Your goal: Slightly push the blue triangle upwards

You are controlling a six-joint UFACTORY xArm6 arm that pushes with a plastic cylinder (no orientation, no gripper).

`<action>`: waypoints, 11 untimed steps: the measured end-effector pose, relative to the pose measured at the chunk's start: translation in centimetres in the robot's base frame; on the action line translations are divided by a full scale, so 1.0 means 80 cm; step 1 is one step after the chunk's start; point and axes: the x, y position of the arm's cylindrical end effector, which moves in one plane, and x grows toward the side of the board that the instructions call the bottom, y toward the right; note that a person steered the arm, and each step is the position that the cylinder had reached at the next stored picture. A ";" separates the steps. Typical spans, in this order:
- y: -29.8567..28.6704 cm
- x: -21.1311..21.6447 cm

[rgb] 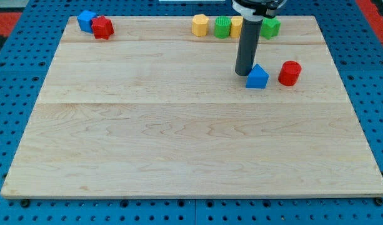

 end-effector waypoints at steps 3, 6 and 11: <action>-0.098 0.069; -0.046 0.031; 0.030 0.055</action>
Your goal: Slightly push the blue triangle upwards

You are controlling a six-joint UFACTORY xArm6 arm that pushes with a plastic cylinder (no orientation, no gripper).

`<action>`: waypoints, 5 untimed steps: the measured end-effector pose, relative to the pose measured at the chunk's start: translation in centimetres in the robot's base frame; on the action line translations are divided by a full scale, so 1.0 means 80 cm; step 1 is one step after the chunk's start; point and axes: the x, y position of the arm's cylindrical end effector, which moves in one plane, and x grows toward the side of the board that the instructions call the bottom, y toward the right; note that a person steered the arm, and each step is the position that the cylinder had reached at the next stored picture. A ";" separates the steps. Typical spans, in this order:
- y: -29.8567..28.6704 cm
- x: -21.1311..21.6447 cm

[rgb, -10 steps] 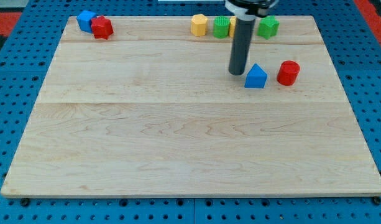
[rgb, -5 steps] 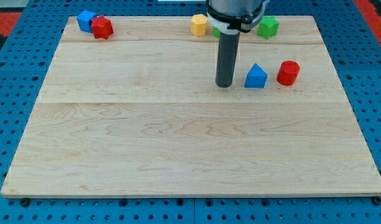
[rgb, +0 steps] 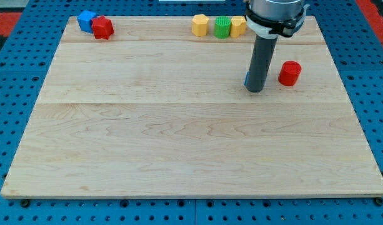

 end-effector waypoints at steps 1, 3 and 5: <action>0.002 0.000; -0.042 -0.004; -0.098 -0.043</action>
